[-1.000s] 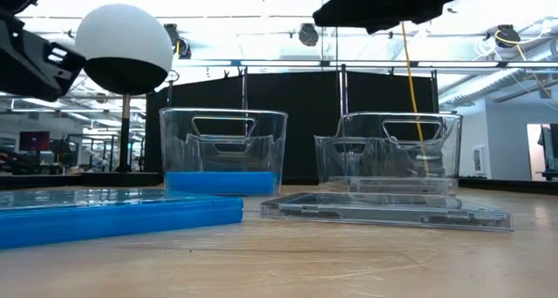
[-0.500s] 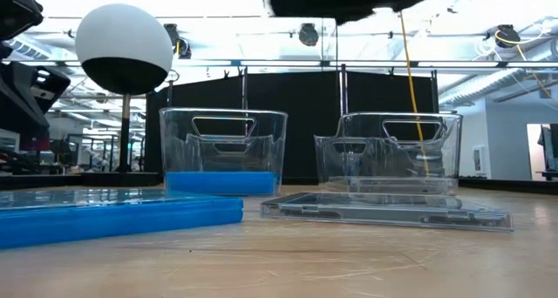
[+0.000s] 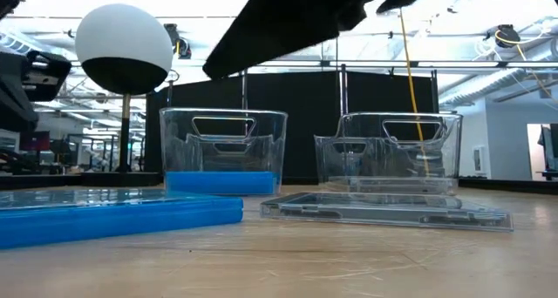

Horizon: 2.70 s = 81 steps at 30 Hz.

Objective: Pick & place jewel cases by type
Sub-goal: Put the blue cd case into the left transparent bin

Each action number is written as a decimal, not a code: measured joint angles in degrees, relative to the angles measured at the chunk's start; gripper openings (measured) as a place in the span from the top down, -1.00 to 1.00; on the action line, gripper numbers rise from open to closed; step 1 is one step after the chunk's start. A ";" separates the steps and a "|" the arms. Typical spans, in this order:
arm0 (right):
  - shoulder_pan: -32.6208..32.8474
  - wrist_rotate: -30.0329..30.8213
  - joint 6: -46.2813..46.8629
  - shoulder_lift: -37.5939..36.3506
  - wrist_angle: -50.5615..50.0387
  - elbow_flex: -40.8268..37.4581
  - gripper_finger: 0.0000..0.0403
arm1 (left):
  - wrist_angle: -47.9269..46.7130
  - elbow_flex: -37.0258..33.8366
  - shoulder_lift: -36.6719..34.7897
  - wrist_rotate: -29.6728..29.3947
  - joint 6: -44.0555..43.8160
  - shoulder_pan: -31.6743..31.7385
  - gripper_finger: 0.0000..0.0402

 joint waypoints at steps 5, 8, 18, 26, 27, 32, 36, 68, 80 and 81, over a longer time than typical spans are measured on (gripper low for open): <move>1.39 -2.29 -7.83 0.93 11.09 -3.32 1.00 | 5.90 0.00 -0.02 1.15 6.85 -0.36 0.96; 1.50 -6.91 -9.89 -1.66 21.69 -10.98 1.00 | 11.62 0.00 -0.46 1.50 14.39 -2.17 0.98; 1.28 4.60 -4.36 -23.52 35.73 -37.86 1.00 | 3.49 0.07 -12.93 -4.69 4.82 -3.92 0.98; 2.39 -1.25 -1.84 -15.97 33.51 -32.96 1.00 | -9.54 0.11 -10.98 0.67 -15.58 2.14 0.99; 1.97 -4.49 -1.68 -13.94 33.29 -31.18 1.00 | -9.83 0.39 -8.87 2.94 -16.40 3.00 0.99; 0.37 -13.19 -1.03 -5.40 28.76 -23.26 1.00 | -15.19 5.37 1.72 9.84 -19.04 4.99 0.99; -1.23 -13.77 0.67 -0.79 22.70 -16.92 1.00 | -24.91 9.70 6.98 10.99 -25.71 6.24 0.98; -3.93 -14.65 3.65 -1.39 16.08 -11.63 1.00 | -31.80 19.21 16.01 10.38 -13.74 7.89 0.97; -10.86 -19.78 12.47 -3.17 11.60 -12.62 1.00 | -26.51 25.12 23.98 5.63 3.56 -0.04 0.92; -11.40 -19.75 13.15 -3.17 11.89 -13.12 1.00 | -26.80 25.73 25.15 6.69 4.48 -0.37 0.92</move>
